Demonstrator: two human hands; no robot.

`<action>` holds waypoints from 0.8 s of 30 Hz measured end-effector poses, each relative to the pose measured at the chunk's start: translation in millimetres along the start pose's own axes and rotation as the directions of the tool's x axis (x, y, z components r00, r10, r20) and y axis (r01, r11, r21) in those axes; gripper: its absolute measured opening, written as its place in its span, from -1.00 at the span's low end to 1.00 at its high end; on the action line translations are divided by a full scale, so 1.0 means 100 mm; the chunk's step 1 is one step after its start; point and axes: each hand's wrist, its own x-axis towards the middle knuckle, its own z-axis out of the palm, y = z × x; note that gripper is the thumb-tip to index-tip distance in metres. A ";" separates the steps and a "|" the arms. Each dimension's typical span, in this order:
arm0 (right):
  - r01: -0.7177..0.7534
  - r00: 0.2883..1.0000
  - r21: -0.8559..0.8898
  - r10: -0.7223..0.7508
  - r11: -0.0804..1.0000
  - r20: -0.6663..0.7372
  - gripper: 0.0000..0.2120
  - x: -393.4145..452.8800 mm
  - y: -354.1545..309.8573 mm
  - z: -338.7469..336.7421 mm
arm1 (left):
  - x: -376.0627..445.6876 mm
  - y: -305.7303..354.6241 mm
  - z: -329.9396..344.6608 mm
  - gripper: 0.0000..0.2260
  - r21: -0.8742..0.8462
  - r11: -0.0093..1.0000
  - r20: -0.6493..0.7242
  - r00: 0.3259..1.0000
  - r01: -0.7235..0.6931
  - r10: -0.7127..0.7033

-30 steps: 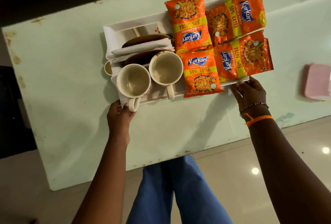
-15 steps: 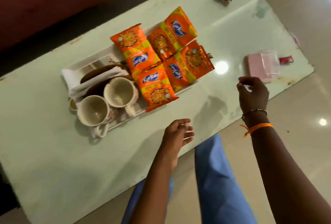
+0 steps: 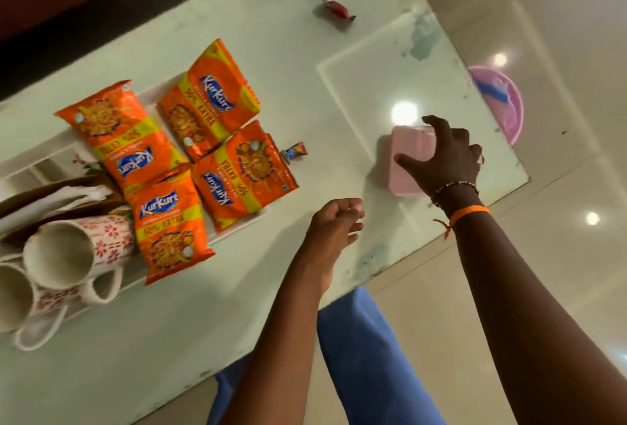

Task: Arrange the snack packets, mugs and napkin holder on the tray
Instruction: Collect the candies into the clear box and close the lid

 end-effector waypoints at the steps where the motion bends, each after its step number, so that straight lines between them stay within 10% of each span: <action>1: 0.000 1.000 0.163 -0.004 0.987 0.021 -0.37 0.02 0.01 -0.06 | 0.05 0.03 0.08 -0.69 0.010 1.000 0.006 1.000 0.020 -0.021; 4: -0.109 0.982 0.670 -0.026 0.734 0.188 -0.55 -0.07 -0.03 -0.21 | 0.13 0.12 0.26 -0.32 -0.046 0.999 0.045 0.999 0.012 -0.010; 8: -0.387 0.853 0.824 -0.178 0.414 0.491 -0.61 -0.27 -0.01 -0.23 | 0.21 0.27 0.31 -0.32 -0.097 0.977 -0.081 0.980 -0.187 0.180; 13: 0.086 0.982 0.607 -0.171 0.790 0.084 -0.68 -0.42 -0.06 -0.15 | 0.19 0.32 0.12 -0.34 0.177 0.949 -0.284 0.910 -0.261 0.303; 17: 0.405 0.865 0.506 -0.499 0.762 0.060 -0.78 -0.58 -0.21 -0.11 | 0.08 0.25 0.07 -0.36 0.321 0.913 -0.299 0.887 -0.252 0.351; 24: 0.558 0.767 0.360 -0.630 0.748 0.120 -0.78 -0.73 -0.34 0.04 | -0.15 0.03 -0.12 -0.41 0.373 0.914 -0.375 0.875 -0.161 0.307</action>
